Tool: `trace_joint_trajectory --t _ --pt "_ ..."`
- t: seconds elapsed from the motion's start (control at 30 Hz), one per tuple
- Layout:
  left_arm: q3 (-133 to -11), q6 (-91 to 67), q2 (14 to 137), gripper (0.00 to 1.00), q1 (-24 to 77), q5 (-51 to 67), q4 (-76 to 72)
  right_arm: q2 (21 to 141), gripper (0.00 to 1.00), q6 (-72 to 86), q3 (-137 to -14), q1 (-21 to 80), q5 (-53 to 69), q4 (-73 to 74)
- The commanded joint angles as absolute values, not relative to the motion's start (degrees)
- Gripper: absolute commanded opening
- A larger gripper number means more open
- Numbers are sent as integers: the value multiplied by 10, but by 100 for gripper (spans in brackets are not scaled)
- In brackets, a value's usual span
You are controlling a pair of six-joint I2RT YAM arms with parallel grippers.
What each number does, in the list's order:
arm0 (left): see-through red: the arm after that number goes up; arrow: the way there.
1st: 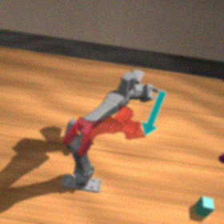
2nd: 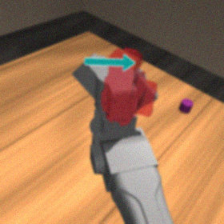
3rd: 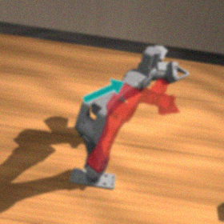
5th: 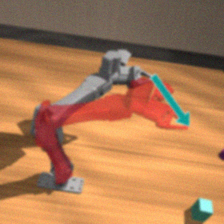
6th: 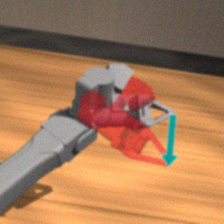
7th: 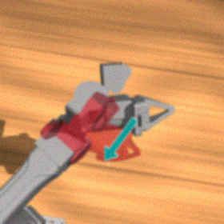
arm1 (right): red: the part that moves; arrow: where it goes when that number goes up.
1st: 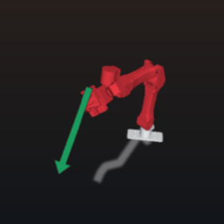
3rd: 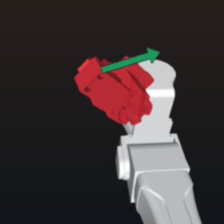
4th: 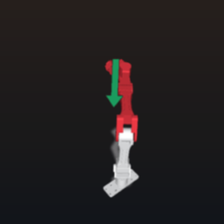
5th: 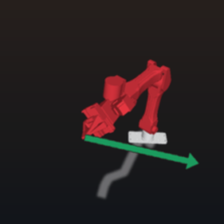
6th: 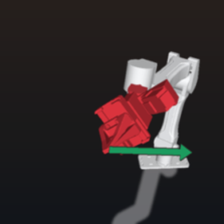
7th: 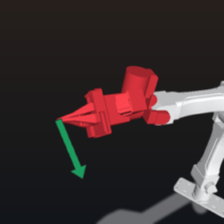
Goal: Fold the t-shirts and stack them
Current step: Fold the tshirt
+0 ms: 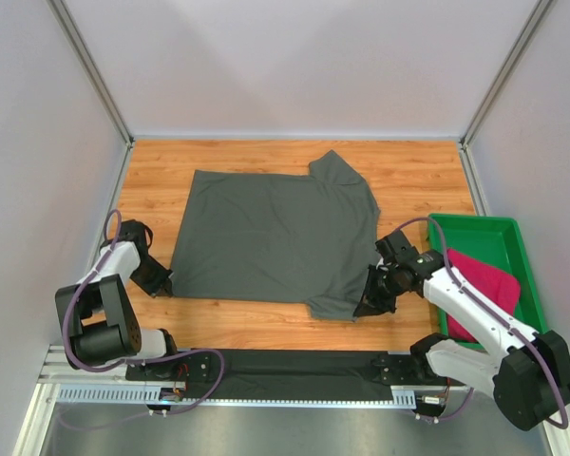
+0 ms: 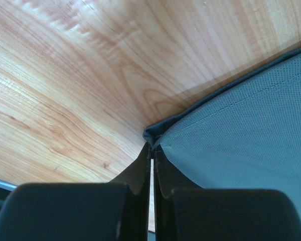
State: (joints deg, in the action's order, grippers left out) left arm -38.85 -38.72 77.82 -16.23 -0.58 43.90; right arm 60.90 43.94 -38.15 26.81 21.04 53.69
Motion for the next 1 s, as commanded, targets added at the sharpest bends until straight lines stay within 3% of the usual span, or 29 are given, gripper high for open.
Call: trace_joint_trajectory --t 0.0,0.4,0.97 --pt "-410 -374 755 0 -167 -18 440 628 0 407 -467 267 180 560" --pt "-513 -331 781 0 -149 -4 468 777 0 326 -659 221 136 608" --pt "-713 -318 972 0 -127 46 479 969 0 258 -873 155 156 624"
